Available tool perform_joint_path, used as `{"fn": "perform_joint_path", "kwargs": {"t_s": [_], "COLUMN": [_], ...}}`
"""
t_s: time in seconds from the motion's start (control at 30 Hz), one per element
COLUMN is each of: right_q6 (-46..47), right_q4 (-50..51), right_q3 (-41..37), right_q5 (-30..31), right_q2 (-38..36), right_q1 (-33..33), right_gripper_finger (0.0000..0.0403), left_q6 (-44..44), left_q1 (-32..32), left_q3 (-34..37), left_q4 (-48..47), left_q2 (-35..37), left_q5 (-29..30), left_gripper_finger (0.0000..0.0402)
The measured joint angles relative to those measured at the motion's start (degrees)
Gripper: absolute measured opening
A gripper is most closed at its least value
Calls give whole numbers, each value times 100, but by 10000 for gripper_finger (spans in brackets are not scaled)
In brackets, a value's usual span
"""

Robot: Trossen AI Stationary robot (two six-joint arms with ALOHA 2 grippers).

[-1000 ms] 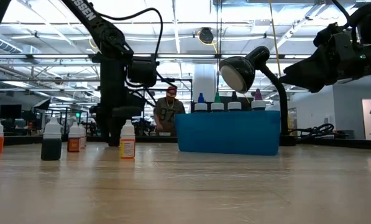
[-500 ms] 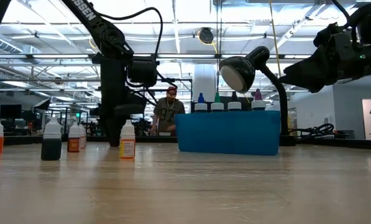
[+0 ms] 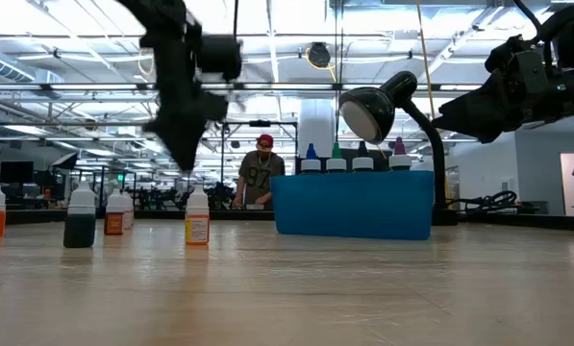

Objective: Pick & Place food coloring
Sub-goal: Put the small red food coloring bottle into the blue container

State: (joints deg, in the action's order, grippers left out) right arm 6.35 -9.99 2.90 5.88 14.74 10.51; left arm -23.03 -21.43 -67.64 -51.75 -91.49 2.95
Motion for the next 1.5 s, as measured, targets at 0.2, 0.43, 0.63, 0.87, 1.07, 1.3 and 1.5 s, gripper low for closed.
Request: {"fn": "perform_joint_path", "kwargs": {"t_s": [0.2, 0.43, 0.63, 0.87, 1.07, 1.3, 1.5], "right_q6": [2, 1, 2, 1, 0, 1, 1], "right_q4": [-1, -2, -6, -3, -6, -3, -5], "right_q3": [-2, 0, -1, -1, -2, 0, 0], "right_q5": [1, 1, 1, 0, -1, -1, 1], "right_q2": [0, 0, 7, 4, 4, 4, 6], "right_q1": [1, -1, -1, -1, -1, 0, -1], "right_gripper_finger": [224, 224, 224, 224, 224, 224, 224], "left_q6": [218, 843, 1285, 1436, 1390, 1264, 1249], "left_q1": [660, 1758, 2262, 2288, 2152, 2033, 2009], "left_q3": [-1372, -2730, -3361, -3593, -3593, -3570, -3565], "left_q4": [-278, -357, -372, -324, -213, -194, -164], "left_q2": [-46, -782, -1761, -2726, -3121, -3310, -3607], "left_q5": [16, 395, 440, 475, 504, 393, -103], "left_gripper_finger": [62, 62, 62, 62, 62, 62, 62]}}
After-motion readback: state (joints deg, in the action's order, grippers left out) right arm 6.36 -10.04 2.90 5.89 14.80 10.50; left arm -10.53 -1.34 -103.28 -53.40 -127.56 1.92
